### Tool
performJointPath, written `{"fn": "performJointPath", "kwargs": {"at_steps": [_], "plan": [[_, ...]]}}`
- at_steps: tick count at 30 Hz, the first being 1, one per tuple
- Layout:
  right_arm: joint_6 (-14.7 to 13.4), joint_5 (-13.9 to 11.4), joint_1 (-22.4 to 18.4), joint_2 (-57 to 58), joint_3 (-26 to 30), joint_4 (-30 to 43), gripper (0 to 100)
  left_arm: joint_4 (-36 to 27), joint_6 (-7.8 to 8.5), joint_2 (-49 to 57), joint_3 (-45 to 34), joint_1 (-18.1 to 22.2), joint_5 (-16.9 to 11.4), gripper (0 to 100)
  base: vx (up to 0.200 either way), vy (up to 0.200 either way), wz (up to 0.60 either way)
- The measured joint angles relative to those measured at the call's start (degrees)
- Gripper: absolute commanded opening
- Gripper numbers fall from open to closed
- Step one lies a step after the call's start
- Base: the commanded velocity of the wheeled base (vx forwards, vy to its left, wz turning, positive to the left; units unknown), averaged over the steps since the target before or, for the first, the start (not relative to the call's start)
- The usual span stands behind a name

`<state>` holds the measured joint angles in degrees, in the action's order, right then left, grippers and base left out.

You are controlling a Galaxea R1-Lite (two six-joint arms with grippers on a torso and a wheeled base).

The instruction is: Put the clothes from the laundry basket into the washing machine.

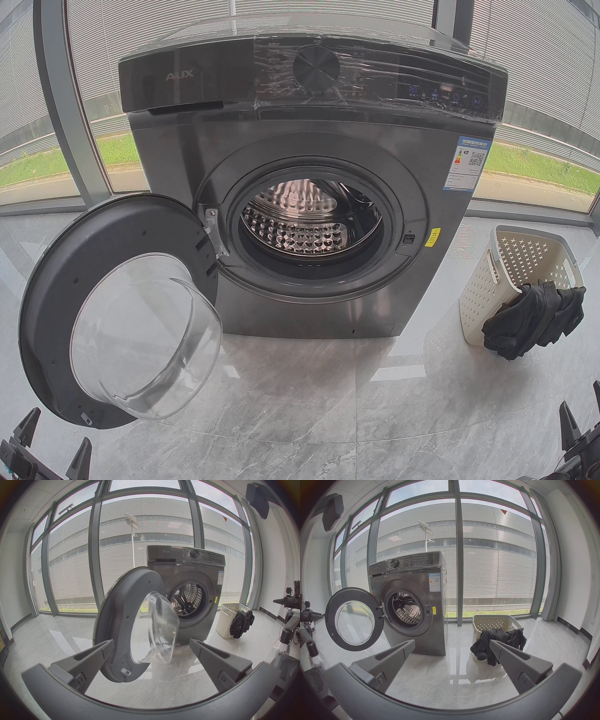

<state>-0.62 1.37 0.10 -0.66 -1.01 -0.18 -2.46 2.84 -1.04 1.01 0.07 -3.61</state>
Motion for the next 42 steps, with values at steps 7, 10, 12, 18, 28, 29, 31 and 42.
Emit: {"fn": "performJointPath", "kwargs": {"at_steps": [7, 10, 12, 18, 28, 29, 31, 42], "plan": [[0.2, 0.0, 0.1, 0.0, 0.0, -0.1, 100, 0.0, -0.11, 0.0, 0.0, 0.0, 0.1, 100, 0.000, -0.200, 0.00], [0.2, 0.0, 0.1, 0.0, 0.0, -0.1, 100, 0.0, -0.22, 0.0, 0.0, 0.0, 0.1, 100, 0.000, -0.200, 0.00], [0.1, 0.0, 0.1, 0.0, 0.0, -0.1, 100, 0.0, -0.27, 0.0, 0.0, 0.0, 0.1, 100, 0.000, 0.000, -0.30], [0.1, 0.0, 0.1, 0.0, 0.0, -0.1, 100, 0.0, -0.28, 0.0, 0.0, 0.0, 0.1, 100, 0.000, 0.000, -0.50], [0.2, -0.1, 0.1, 0.0, 0.0, -0.1, 100, 0.0, -0.28, 0.0, 0.0, 0.0, 0.1, 100, 0.000, -0.080, 0.00], [0.2, 0.0, 0.1, 0.0, 0.0, -0.1, 100, 0.0, -0.30, 0.0, 0.0, 0.0, 0.1, 100, 0.000, -0.200, 0.00], [0.2, 0.0, 0.1, 0.0, 0.0, 0.0, 100, 0.0, -0.33, 0.0, 0.0, 0.0, 0.1, 100, 0.000, -0.200, 0.00], [0.3, 0.0, 0.1, -0.1, 0.0, 0.0, 100, 0.0, -0.38, 0.0, 0.0, 0.0, 0.1, 100, 0.000, -0.200, 0.00]]}}
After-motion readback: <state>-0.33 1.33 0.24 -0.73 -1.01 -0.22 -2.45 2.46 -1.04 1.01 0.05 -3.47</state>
